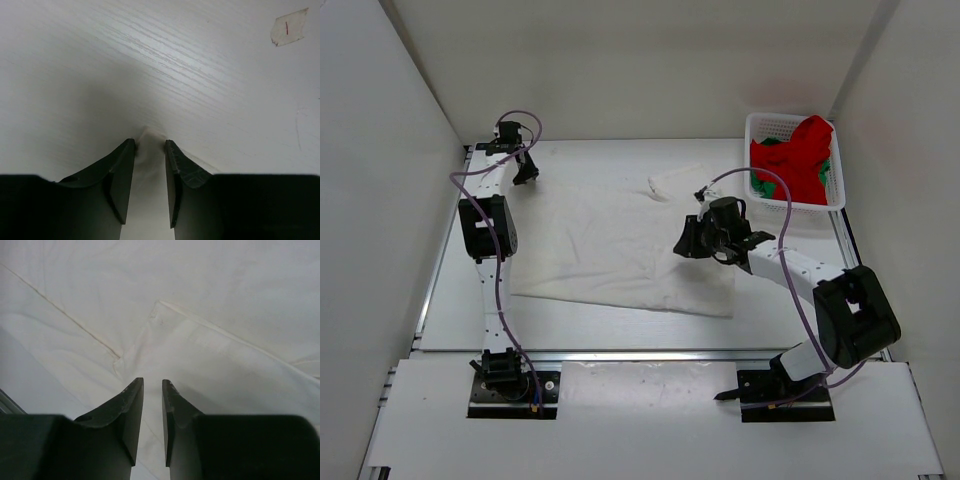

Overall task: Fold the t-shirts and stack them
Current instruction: Grap the side of the flattened tshirt furthest away from the robot with both arms

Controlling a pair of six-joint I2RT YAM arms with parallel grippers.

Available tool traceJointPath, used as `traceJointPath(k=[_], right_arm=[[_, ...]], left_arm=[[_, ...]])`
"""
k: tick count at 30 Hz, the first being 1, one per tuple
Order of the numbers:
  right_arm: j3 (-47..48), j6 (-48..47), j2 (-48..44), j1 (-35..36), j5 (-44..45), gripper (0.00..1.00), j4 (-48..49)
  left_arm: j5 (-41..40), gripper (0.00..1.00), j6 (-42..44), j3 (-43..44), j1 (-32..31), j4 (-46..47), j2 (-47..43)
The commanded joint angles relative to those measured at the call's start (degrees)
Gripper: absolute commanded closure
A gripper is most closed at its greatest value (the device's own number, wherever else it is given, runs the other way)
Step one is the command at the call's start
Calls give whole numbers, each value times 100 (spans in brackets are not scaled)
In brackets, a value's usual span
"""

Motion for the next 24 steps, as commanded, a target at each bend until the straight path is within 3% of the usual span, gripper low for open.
traceJointPath(k=[1,8,11,16,18,21,24], right_arm=[[318,-22,-95,-64,-40,79,209],[862,92,572,-775,91,67,779],[1775,-65,1580,-1030,477,63,649],[4172,-294,3322,-1382,898,64,-221],[5058,-417,4173,-1383,1110,63,-580],[6932,-637,5323,-1453,1583,62,-1913],[9392,-769,6728,-1453,1945,61,-3301]], left_arm=[[-81,59,95,251,-6,-169,105],[-55,89,-18,427,-23,-239,115],[-29,100,-150,497,-14,-370,9],[270,100,-387,156,-84,-134,-473],[375,100,-458,-440,-120,269,-903],[445,100,-476,-1126,-172,718,-1395],[429,100,-493,-1164,-146,711,-1397]])
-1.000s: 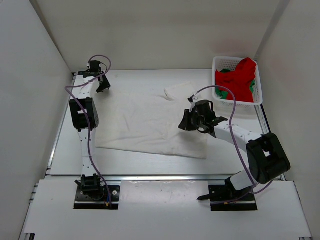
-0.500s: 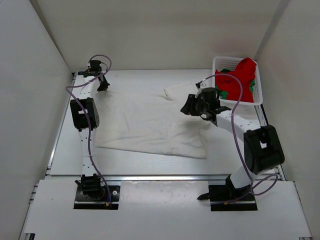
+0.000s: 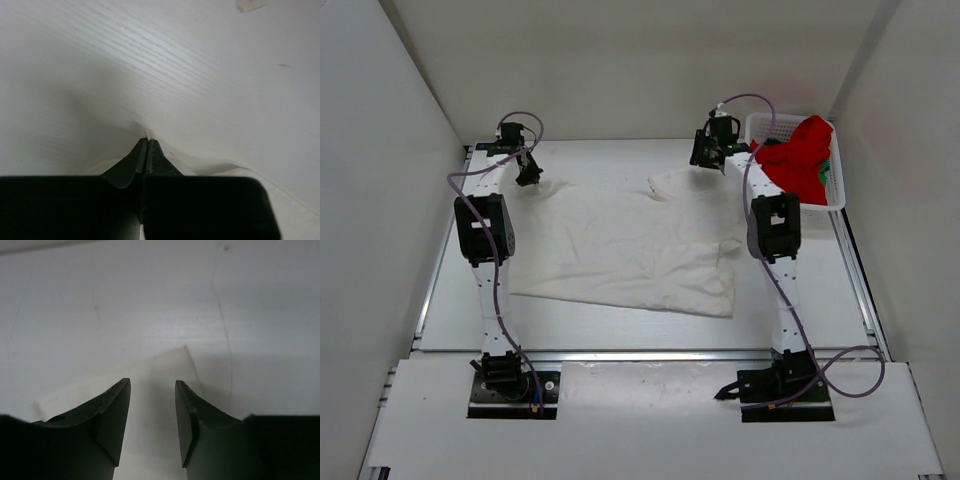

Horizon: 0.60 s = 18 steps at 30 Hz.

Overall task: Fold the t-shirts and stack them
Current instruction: Grap the side of the flattened tshirt furthest away from the robot with both arms, then fold the other side of the tshirt into a rectangle

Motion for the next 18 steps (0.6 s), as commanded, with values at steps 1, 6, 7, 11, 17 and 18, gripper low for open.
traceJointPath(k=[1,6,7,11,17,18], right_arm=[[2704,-258,1379,9,573,59,-2037],[2069,-81,1097,-254,81,54,-1474],[1917,-64,981,-254,64,52,-1314],[2623,225,1532,-403,-568,51,-1725],[2171,375,1280,-421,-947,70,-1261],[2240,349,1349,-395,-895,76,-1260]], left_arm=[[157,100,-85,-53,-13,400,-641],[254,100,-128,-291,-21,505,-668],[228,100,-137,-265,-13,497,-667],[254,100,-146,-212,-48,496,-685],[307,100,-112,-220,-92,505,-746],[298,100,-146,-238,-109,514,-807]])
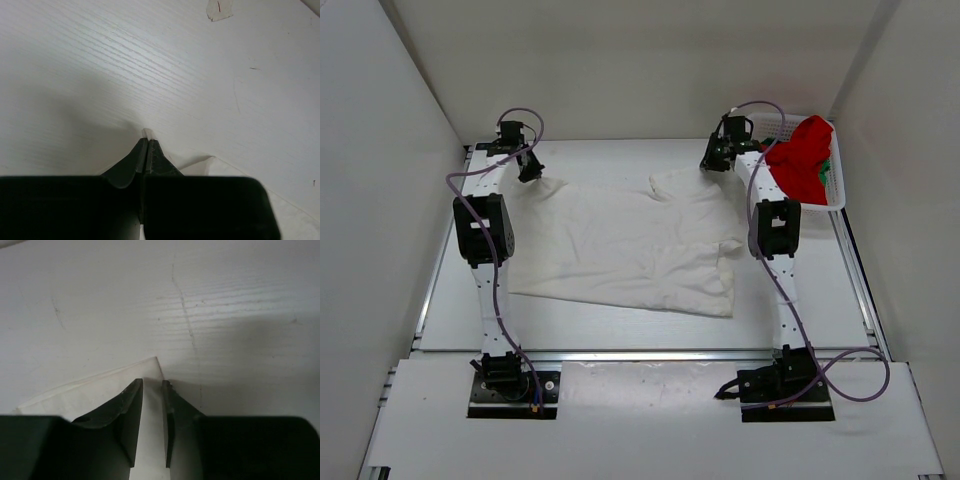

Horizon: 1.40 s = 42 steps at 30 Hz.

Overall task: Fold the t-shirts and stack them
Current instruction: Fold the other side of the tshirt into a rectangle

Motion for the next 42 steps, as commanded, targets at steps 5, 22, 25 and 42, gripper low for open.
traceJointPath(k=[5,22,25,42], right_arm=[[365,216,8,-21,-476,95,80],[-28,-1084,-1853,93,-371,100,-1879],[-792,-1277,-2485,84,-276,100,-2099],[-6681,-856,-6705,681,436,100,-140]], left_arm=[[97,100,-55,-125,6,169,-726],[1029,100,-617,-1345,393,722,-1691],[1213,100,-626,-1942,551,889,-2008],[1530,100,-660,-3921,1158,1294,-3406]])
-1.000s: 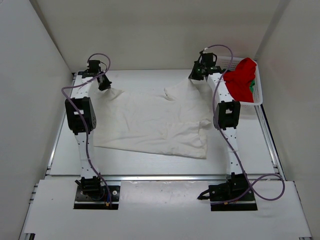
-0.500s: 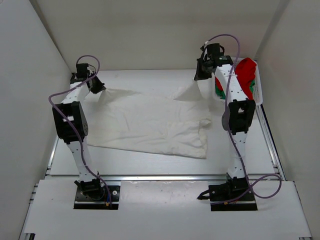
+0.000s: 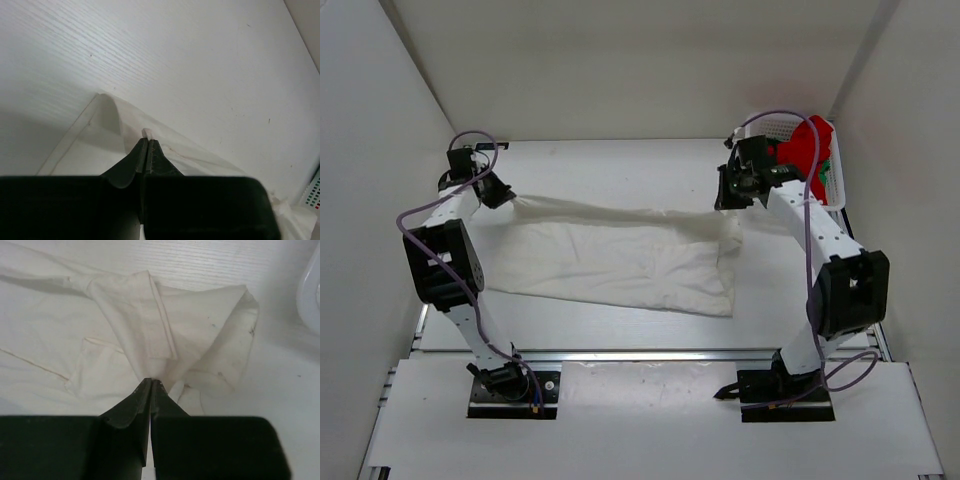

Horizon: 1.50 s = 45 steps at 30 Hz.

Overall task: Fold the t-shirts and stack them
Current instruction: Fold the other side of the tshirt into a rectangle

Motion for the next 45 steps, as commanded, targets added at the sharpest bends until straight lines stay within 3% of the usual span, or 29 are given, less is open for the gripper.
traceJointPath(k=[1,16,21,23,26,29,30,33,34,35,36,39,40,42,45], right_arm=[[-634,178,-632,124,348,100,726],[-4221,1021,-3558,906,840,100,1631],[-5406,1390,-4245,723,893,100,1903],[-5646,1575,-4316,800,596,100,2027],[-5857,1769,-4237,959,621,96,1931],[-5805,1751,-4368,959,699,82,1790],[-5744,1751,-4490,925,700,76,1729],[-5322,1568,-4755,898,832,69,1631],[-5191,1514,-4625,881,823,72,1631],[-4850,1270,-4049,898,275,100,2119],[-4777,1207,-4043,898,269,100,2124],[-4261,961,-3017,1372,164,100,2789],[-4101,908,-2624,1477,207,97,3000],[-3724,733,-1911,1549,77,76,3308],[-3337,540,-1364,1487,-3,64,3635]], left_arm=[[76,100,-104,-257,83,245,-713],[296,100,-315,-1960,768,544,-1602],[-99,99,-113,-2401,690,544,-1655],[-30,94,-182,-2576,768,553,-1541],[189,67,-358,-2639,1022,605,-1488],[454,46,-709,-2753,1076,878,-1847],[489,45,-806,-2753,1102,974,-2014],[464,47,-974,-2797,630,1255,-2488],[367,48,-895,-2823,445,1317,-2655],[1,48,-651,-2875,-609,1378,-2918],[-142,47,-623,-2876,-620,1379,-2921],[-495,48,-552,-3086,-1749,1466,-3035],[-434,48,-613,-3174,-2041,1536,-3017],[-251,49,-797,-3559,-2376,1913,-3000],[-82,50,-930,-3851,-2764,2203,-3017]])
